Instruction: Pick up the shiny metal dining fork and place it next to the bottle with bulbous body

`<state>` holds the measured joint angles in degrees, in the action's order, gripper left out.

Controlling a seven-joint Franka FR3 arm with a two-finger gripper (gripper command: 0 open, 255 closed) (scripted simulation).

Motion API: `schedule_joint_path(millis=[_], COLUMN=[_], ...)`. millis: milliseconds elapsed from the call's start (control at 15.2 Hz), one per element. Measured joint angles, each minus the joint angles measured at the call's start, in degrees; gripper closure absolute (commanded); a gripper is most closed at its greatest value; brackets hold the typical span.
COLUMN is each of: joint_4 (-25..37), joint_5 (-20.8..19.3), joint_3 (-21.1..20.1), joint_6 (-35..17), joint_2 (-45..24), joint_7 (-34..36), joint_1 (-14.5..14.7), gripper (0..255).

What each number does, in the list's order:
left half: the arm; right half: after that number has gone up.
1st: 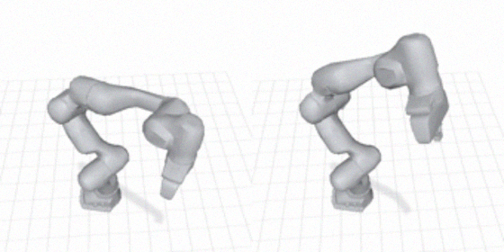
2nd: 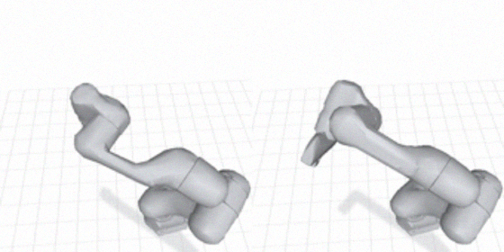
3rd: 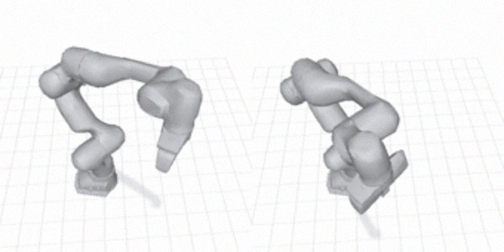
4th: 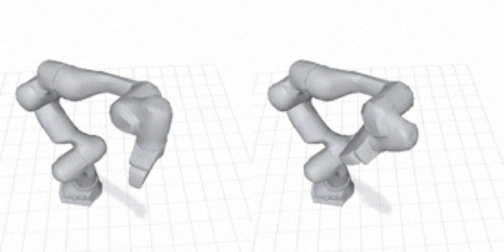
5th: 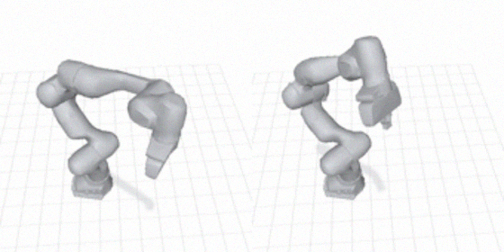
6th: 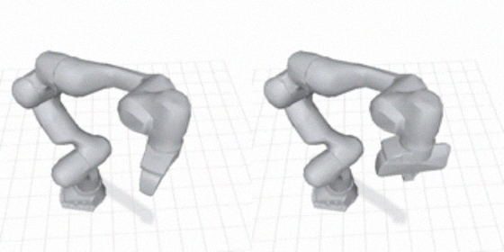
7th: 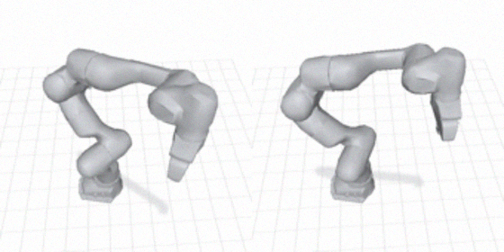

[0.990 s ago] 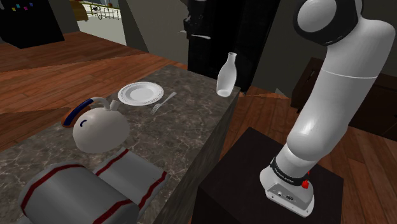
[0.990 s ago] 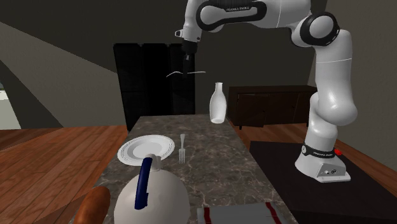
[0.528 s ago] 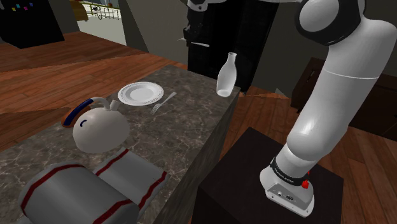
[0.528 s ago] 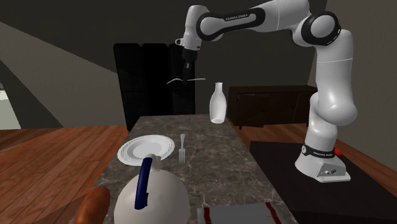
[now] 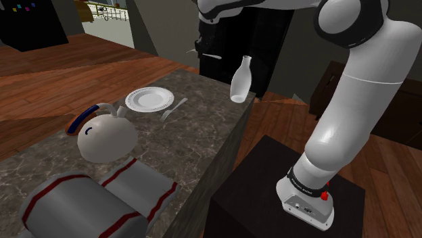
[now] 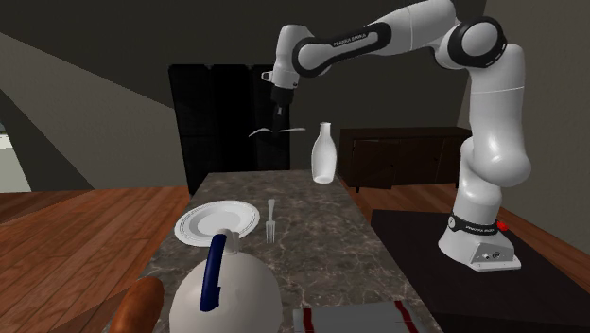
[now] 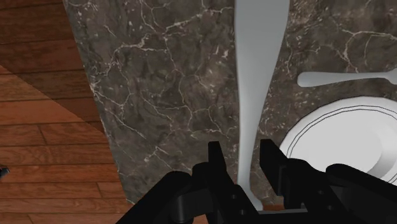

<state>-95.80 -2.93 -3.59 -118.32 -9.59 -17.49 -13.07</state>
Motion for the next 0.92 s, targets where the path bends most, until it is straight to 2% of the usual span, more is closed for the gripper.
schedule_joint_path(millis=[924], joint_4=[-8.1], joint_5=[-0.5], joint_3=[0.1], joint_6=[-10.2], joint_2=[-2.1], joint_7=[0.6], joint_1=[0.0], gripper=[255])
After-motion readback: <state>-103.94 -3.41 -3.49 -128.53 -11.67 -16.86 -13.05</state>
